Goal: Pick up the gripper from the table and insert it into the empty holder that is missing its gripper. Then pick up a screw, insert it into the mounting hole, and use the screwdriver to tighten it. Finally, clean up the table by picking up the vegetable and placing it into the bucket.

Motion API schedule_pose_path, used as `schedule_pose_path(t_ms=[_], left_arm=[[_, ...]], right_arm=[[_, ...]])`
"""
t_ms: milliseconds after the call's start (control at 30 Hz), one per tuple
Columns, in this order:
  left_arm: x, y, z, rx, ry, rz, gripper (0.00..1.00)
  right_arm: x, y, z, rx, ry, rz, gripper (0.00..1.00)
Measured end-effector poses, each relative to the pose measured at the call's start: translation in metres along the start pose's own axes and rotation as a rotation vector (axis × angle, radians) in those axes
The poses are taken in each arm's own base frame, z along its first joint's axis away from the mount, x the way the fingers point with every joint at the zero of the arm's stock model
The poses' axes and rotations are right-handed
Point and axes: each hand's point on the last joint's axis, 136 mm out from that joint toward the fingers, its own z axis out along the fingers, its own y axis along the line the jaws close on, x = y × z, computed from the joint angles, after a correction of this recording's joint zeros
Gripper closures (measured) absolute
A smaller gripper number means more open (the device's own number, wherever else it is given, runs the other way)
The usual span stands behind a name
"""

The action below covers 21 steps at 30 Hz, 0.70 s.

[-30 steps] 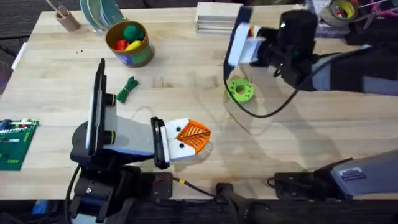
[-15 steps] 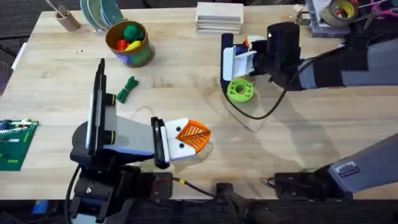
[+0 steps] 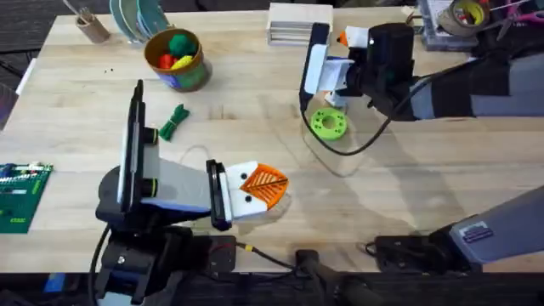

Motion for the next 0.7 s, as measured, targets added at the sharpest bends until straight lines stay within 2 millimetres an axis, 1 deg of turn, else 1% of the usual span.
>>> schedule_pose_path(t_ms=[100, 167, 233, 433, 467, 500, 567, 633, 667, 700], left_arm=[[0.000, 0.000, 0.000, 0.000, 0.000, 0.000, 0.996], [0.000, 0.000, 0.000, 0.000, 0.000, 0.000, 0.996], [0.000, 0.000, 0.000, -0.001, 0.000, 0.000, 0.996], [0.000, 0.000, 0.000, -0.003, 0.000, 0.000, 0.995], [0.000, 0.001, 0.000, -0.003, 0.000, 0.004, 0.940], [0.000, 0.001, 0.000, -0.003, 0.000, 0.004, 0.842], [0.000, 0.001, 0.000, -0.003, 0.000, 0.002, 0.512], [0.000, 0.001, 0.000, -0.003, 0.000, 0.002, 0.206], [0.000, 0.001, 0.000, -0.003, 0.000, 0.000, 0.076], [0.000, 0.001, 0.000, -0.003, 0.000, 0.001, 0.027]], right_arm=[[-0.001, -0.002, -0.003, 0.002, -0.001, 0.073, 0.007], [-0.005, -0.012, -0.009, 0.025, -0.012, 0.126, 0.007], [-0.011, -0.028, -0.018, 0.065, -0.033, 0.190, 0.007], [-0.031, -0.084, -0.060, 0.197, -0.133, 0.447, 0.009], [-0.034, -0.091, -0.067, 0.212, -0.150, 0.490, 0.008], [-0.036, -0.097, -0.074, 0.222, -0.166, 0.541, 0.007], [-0.038, -0.103, -0.088, 0.223, -0.185, 0.643, 0.009], [-0.038, -0.105, -0.099, 0.207, -0.189, 0.737, 0.009], [-0.038, -0.104, -0.105, 0.197, -0.189, 0.781, 0.009], [-0.037, -0.102, -0.110, 0.182, -0.183, 0.831, 0.009]])
